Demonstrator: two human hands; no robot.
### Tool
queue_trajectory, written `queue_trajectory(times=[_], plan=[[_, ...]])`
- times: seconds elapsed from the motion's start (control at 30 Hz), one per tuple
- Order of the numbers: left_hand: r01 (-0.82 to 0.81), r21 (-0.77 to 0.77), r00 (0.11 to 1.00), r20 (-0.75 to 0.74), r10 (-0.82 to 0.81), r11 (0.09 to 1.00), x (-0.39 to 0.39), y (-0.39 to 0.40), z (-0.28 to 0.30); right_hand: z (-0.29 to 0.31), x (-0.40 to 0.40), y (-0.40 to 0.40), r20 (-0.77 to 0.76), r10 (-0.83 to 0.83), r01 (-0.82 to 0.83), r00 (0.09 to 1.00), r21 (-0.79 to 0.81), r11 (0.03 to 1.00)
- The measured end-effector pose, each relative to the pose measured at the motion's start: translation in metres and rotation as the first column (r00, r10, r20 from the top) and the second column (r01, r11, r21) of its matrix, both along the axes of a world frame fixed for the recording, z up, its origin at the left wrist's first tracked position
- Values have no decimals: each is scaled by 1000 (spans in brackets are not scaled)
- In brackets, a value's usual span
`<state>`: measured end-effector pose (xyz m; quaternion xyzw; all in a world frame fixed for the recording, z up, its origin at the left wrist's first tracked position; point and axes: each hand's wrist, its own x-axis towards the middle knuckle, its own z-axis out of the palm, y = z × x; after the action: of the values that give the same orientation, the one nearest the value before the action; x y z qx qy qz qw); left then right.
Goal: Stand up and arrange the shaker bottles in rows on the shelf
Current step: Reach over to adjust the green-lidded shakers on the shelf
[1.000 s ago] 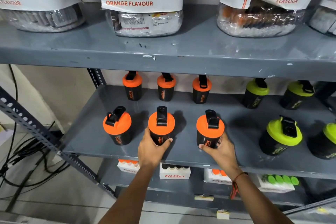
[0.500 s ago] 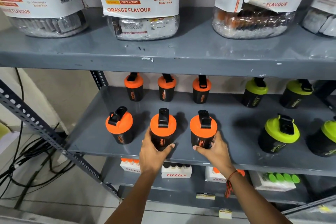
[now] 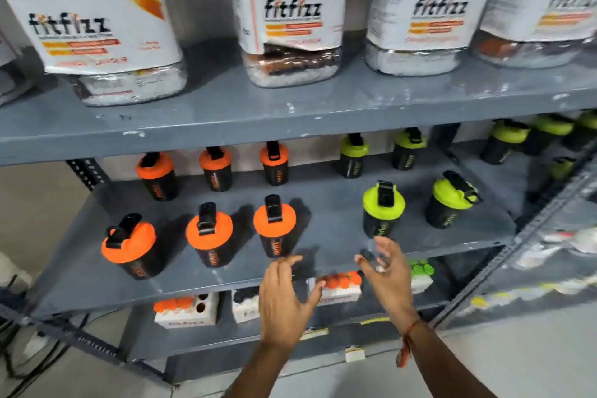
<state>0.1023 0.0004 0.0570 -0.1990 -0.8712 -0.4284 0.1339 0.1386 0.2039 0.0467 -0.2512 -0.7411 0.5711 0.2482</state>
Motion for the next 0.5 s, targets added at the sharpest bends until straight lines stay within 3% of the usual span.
queue_trajectory(times=[0.13, 0.23, 0.37, 0.5], plan=[[107, 63, 980, 162, -116, 992, 1, 58, -4, 11, 20, 72, -39, -203, 205, 978, 39, 978], [122, 58, 941, 312, -134, 991, -13, 99, -15, 9, 19, 131, -20, -267, 267, 964, 23, 963], [42, 65, 891, 449, -67, 997, -38, 147, -24, 4, 5, 195, -13, -192, 192, 981, -5, 981], [-5, 43, 891, 454, -15, 999, -56, 175, -31, -2, -11, 238, 58, -54, 55, 997, -6, 998]])
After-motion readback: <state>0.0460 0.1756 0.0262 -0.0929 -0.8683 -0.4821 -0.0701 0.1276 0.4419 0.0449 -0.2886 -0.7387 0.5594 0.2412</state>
